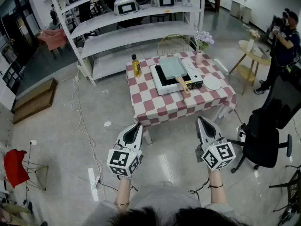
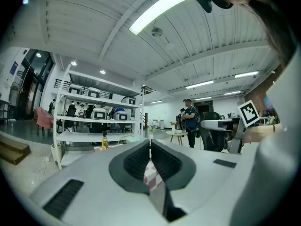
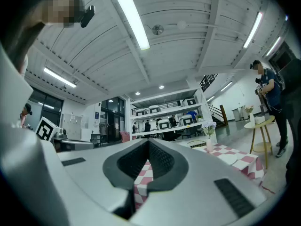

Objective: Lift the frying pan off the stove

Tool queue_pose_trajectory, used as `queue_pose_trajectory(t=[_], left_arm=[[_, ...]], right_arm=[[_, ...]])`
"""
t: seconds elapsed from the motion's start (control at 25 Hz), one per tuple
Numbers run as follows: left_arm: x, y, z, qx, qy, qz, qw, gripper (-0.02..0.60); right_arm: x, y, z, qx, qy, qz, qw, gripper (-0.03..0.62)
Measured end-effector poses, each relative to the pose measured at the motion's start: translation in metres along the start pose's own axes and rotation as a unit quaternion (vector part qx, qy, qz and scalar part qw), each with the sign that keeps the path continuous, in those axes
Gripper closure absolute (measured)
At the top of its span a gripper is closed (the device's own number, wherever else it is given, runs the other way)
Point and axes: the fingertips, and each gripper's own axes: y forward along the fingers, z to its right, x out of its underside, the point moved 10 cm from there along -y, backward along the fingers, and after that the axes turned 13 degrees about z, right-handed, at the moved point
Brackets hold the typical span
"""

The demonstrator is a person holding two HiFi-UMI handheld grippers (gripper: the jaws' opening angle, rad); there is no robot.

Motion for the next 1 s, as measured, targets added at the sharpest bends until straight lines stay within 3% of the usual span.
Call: queue_pose_trajectory(t=[1.0], left_arm=[[0.011,0.022,0.036,-0.002,-0.008,-0.022,0.9997,0.551]], right_arm=[[-0.003,-0.003,0.032,-0.012,0.007,-0.002,1.000,0.572]])
